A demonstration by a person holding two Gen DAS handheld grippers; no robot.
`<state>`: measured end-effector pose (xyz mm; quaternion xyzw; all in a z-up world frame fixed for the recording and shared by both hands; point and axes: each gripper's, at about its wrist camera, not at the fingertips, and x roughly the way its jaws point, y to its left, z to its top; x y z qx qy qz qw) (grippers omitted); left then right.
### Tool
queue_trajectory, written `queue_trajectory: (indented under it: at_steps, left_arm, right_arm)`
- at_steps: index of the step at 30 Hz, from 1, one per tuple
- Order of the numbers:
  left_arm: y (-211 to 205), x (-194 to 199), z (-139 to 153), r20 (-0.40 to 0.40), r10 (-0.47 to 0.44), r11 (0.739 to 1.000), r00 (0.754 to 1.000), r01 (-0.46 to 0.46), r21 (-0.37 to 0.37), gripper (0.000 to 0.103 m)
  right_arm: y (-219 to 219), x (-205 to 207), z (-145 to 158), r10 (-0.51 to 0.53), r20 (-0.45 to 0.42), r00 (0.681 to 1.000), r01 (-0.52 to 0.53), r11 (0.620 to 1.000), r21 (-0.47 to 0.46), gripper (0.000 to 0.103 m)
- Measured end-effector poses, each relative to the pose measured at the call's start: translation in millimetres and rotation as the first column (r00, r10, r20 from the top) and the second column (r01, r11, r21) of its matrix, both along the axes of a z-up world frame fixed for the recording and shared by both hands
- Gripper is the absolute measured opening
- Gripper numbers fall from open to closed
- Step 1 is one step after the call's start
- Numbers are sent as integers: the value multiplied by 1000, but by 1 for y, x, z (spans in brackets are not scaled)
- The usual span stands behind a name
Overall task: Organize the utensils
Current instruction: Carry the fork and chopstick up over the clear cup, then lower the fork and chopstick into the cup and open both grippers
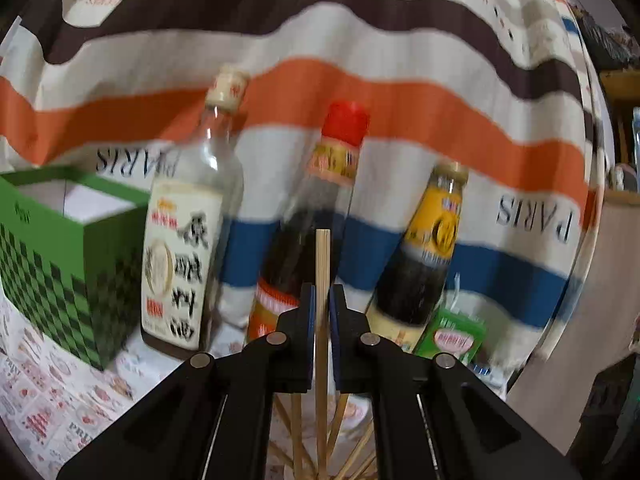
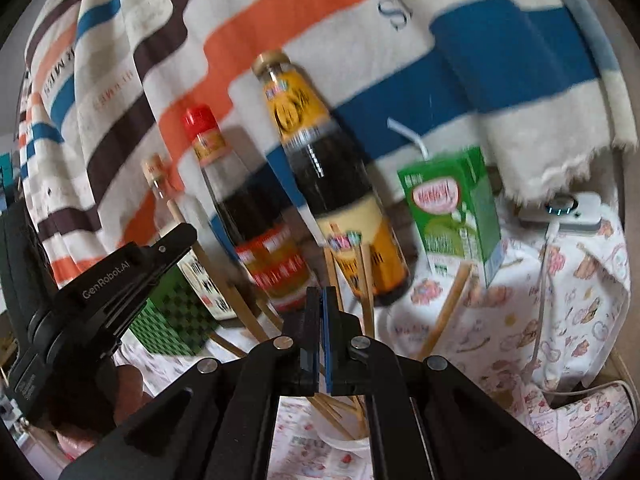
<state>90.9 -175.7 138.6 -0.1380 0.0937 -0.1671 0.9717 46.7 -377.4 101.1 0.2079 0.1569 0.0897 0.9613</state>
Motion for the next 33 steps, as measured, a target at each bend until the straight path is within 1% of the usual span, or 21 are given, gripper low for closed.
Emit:
queue_trajectory:
  at_steps: [1,3,4,7,9,13,15,17,19,20,21,22,24,26,27,28,29,31,33]
  left_arm:
    - [-1,0,-6,1,3,1000,1000,-3,7,6]
    - [0,-3,-17,18,26,1000,1000,-26,13,6]
    - [0,-5,-21,23,27,999,999,-27,20,6]
    - [-5,-7,-31,18,-18,997,1000,17,76,6]
    - [-10,-9,-36,20,-32,993,999,30,117,6]
    - [-12,-14,-40,34,8,986,999,-14,164,7]
    - [-12,-11,-42,3,-5,985,1000,5,170,7]
    - [-13,-8,-44,-25,-3,983,1000,8,182,7]
    - [-15,-7,-46,-48,-18,981,999,27,194,7]
    - [-16,-6,-46,-65,-40,978,997,52,200,7]
    - [-17,-7,-47,-69,-46,977,997,60,204,7]
    - [-17,-9,-48,-59,-36,977,998,48,209,8]
    - [-14,-16,-47,-25,-33,974,999,38,223,21]
    - [-9,-21,-44,5,-24,970,1000,22,240,51]
    - [-5,-24,-41,21,-1,970,1000,-4,245,57]
    - [0,-26,-39,32,15,970,999,-22,241,63]
    - [6,-28,-36,36,25,971,999,-32,236,65]
    - [19,-29,-32,28,35,974,999,-40,222,67]
    - [36,-34,-27,27,55,976,998,-59,209,70]
  right_arm:
    - [1,5,-3,-7,-22,1000,7,1000,-18,2]
    - [6,13,-5,-35,-65,997,29,995,-95,2]
    - [8,15,-5,-33,-67,997,26,994,-106,2]
    - [10,19,-2,-20,-86,996,8,990,-141,2]
    - [11,21,-2,-17,-108,994,0,988,-152,2]
    - [8,28,-4,-34,-161,986,8,987,-158,2]
    - [7,33,-7,-55,-220,974,16,984,-177,2]
    - [6,36,-10,-75,-255,964,23,980,-200,2]
    - [6,36,-11,-62,-253,966,12,981,-195,2]
    - [5,36,-11,-58,-255,965,7,981,-195,2]
    - [4,36,-11,-46,-255,966,-4,982,-190,2]
    - [3,35,-10,-31,-251,967,-16,983,-181,2]
    - [-1,32,-9,-12,-239,971,-28,987,-160,3]
    - [-4,28,-5,-27,-226,974,-10,987,-162,4]
    - [-3,25,-1,-57,-215,975,15,981,-193,7]
    - [0,22,1,-76,-203,976,29,974,-224,9]
    - [5,18,5,-87,-181,980,37,964,-263,16]
    - [10,11,11,-62,-151,987,20,965,-263,26]
    - [14,6,17,-40,-124,991,9,971,-240,31]
